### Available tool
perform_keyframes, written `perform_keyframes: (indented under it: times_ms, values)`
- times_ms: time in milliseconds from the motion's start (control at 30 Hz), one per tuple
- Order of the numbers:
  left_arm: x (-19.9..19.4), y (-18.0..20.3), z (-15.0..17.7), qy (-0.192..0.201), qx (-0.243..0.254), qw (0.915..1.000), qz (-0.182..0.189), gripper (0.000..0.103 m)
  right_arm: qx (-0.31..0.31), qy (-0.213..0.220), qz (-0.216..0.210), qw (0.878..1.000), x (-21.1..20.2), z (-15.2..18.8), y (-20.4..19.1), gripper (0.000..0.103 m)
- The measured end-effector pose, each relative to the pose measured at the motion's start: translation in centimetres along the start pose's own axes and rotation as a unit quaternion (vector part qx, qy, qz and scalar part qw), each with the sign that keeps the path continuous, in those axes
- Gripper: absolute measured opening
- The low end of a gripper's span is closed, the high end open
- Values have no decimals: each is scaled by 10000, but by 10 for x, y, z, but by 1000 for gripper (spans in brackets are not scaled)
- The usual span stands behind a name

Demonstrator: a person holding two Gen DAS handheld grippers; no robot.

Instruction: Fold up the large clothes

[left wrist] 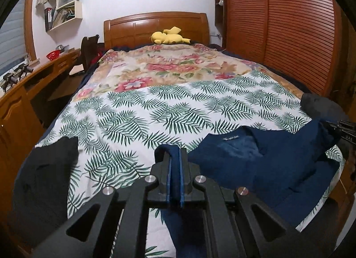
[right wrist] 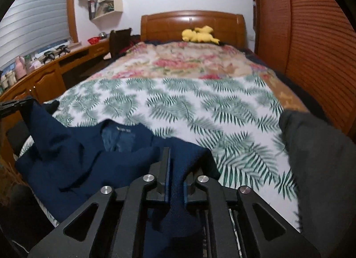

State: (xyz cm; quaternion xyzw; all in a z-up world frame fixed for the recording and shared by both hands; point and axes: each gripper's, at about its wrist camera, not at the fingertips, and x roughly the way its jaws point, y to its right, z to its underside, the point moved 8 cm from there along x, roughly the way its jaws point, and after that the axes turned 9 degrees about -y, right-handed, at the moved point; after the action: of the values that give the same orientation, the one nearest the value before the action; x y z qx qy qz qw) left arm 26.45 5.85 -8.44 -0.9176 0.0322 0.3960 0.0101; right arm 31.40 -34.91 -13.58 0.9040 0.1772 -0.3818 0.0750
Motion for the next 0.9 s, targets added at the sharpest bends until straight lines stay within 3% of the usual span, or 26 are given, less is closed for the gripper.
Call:
perform_keyframes:
  times_ms: [133, 367, 567, 633, 733, 900]
  values:
    - [5, -11, 12, 28, -119, 9999, -97, 6, -54, -113, 136, 9998, 4, 16, -1, 22]
    - [10, -20, 35, 21, -128, 9998, -145, 14, -303, 80, 497, 9983, -16, 25, -10, 37]
    - [15, -35, 45, 5, -328, 9994, -72, 18, -488, 224, 790, 9954, -30, 21, -24, 41]
    - [11, -40, 46, 121, -355, 9992, -125, 24, -528, 285, 902, 9941, -34, 18, -29, 43]
    - [2, -48, 46, 280, -424, 9986, -130, 32, -535, 328, 673, 9958, -34, 16, -43, 46]
    - [-9, -49, 50, 397, -352, 9985, -134, 35, -844, 265, 448, 9951, -22, 15, -78, 48]
